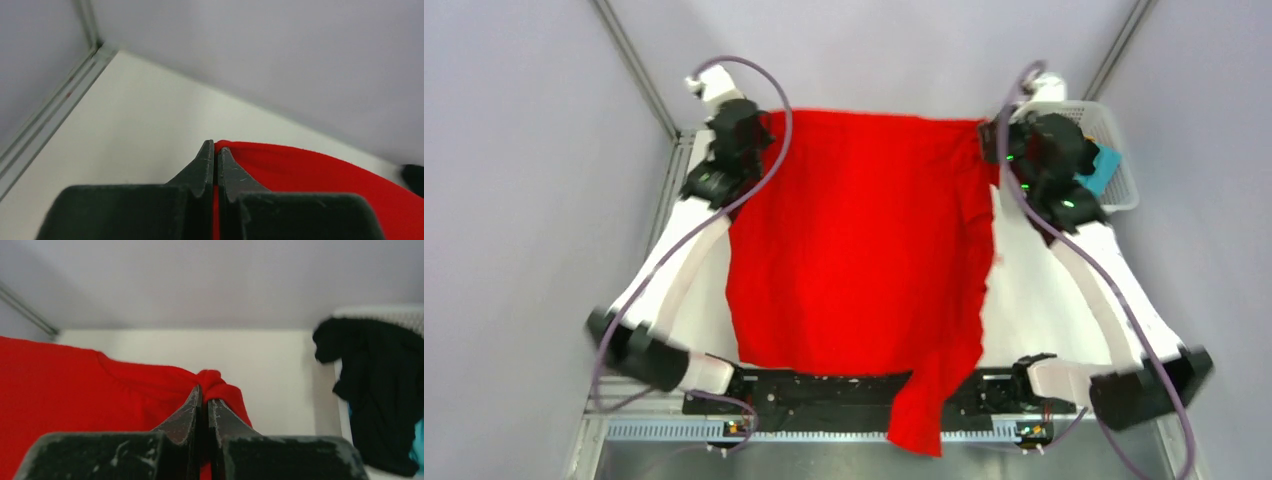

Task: Fold and stack the t-shirts
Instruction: Flatten out the tshirt

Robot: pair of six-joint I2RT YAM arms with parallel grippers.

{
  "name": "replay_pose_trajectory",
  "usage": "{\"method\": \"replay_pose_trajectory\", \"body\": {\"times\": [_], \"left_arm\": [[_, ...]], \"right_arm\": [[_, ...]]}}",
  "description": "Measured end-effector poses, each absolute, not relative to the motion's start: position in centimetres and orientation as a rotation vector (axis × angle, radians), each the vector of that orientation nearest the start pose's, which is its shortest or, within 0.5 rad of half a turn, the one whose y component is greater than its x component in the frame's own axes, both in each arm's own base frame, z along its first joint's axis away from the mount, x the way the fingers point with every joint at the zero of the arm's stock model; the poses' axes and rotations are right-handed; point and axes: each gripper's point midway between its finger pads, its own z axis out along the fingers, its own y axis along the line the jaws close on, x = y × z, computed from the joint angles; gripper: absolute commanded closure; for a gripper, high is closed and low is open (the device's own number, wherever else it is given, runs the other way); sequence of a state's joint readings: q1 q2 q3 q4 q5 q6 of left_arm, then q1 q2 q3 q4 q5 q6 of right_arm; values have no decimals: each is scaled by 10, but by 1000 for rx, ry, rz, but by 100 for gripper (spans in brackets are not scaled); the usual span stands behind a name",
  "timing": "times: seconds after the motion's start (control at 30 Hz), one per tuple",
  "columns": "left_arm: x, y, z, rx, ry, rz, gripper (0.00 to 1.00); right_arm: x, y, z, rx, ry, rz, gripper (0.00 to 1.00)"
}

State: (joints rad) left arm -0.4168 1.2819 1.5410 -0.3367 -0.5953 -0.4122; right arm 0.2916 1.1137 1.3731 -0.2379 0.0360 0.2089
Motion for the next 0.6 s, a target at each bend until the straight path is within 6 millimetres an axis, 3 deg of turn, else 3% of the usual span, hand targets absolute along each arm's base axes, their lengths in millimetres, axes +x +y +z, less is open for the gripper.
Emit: {"method": "replay_pose_trajectory", "body": {"times": [0.03, 0.1, 0.13, 0.17, 0.2, 0.23, 0.27, 0.3, 0.37, 0.43, 0.6], "left_arm": [[420, -77, 389, -468, 1660, -74, 73], [457, -64, 301, -514, 1832, 56, 17], [468, -58, 259, -528, 1915, 117, 3], [474, -52, 223, -544, 1985, 168, 1], [477, -47, 187, -557, 2055, 220, 1], [478, -41, 155, -570, 2121, 269, 1], [477, -37, 134, -577, 2166, 303, 1], [475, -34, 117, -580, 2205, 335, 1], [470, -32, 99, -581, 2255, 369, 1], [470, -33, 99, -584, 2258, 364, 1], [469, -52, 123, -569, 2237, 192, 1]], "right_arm": [[382, 110, 396, -19, 1643, 319, 88], [417, 111, 315, -10, 1796, 237, 76], [429, 112, 278, -11, 1864, 205, 63], [438, 113, 244, -16, 1928, 176, 53], [447, 114, 213, -18, 1990, 152, 30], [456, 115, 181, -22, 2051, 125, 15], [462, 116, 157, -16, 2101, 110, 3], [468, 116, 133, -16, 2158, 86, 1], [481, 118, 104, -1, 2238, 54, 1], [495, 122, 93, 11, 2267, 50, 1], [495, 131, 99, 47, 2262, 123, 1]]}}
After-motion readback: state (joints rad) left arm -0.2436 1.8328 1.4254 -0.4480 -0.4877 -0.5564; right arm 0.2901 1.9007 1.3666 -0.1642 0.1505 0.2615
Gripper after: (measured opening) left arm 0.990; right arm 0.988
